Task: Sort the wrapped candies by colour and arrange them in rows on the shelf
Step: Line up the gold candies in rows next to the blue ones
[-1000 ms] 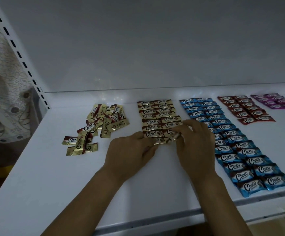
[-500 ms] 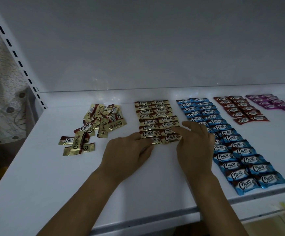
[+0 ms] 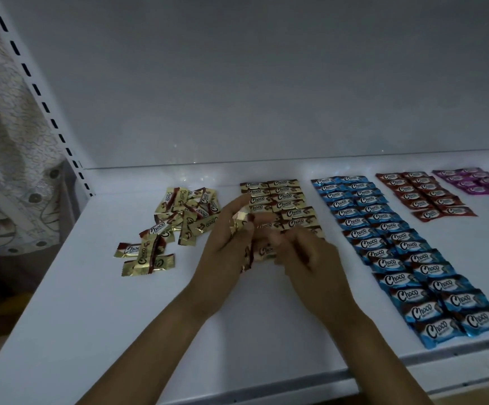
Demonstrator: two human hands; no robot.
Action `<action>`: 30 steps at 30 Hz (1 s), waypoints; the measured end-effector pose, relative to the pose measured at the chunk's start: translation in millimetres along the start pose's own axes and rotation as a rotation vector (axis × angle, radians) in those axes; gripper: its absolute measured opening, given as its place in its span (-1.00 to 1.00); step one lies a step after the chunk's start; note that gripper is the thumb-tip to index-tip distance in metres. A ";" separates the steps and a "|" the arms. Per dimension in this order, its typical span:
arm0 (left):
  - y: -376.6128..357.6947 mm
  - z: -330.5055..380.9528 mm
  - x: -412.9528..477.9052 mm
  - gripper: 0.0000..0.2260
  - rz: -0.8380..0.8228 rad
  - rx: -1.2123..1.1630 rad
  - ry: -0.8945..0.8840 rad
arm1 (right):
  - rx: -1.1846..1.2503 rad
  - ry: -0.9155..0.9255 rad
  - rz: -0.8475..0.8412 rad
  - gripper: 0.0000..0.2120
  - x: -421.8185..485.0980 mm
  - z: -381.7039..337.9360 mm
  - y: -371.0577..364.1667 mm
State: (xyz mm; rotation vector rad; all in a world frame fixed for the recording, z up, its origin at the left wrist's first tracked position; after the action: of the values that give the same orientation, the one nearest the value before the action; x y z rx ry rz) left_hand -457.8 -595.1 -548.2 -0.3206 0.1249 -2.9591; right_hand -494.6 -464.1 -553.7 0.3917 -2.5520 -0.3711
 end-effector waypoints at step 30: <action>25.4 -1.0 4.3 -0.88 0.262 0.454 -0.092 | 0.254 -0.199 0.050 -0.88 0.9 16.7 21.7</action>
State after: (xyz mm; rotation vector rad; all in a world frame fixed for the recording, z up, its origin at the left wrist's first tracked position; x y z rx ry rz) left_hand -458.3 -620.8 -550.9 -0.3437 -0.4720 -2.6081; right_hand -508.7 -441.4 -559.7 0.3996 -2.8086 -0.0684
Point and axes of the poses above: each hand's wrist, its own x-axis towards the middle knuckle, its own y-axis out of the back of the hand, z = x × y, the point moved 5 cm from there along x, towards the middle knuckle, and after that the axes turned 8 degrees about x, right-handed, at the moved point
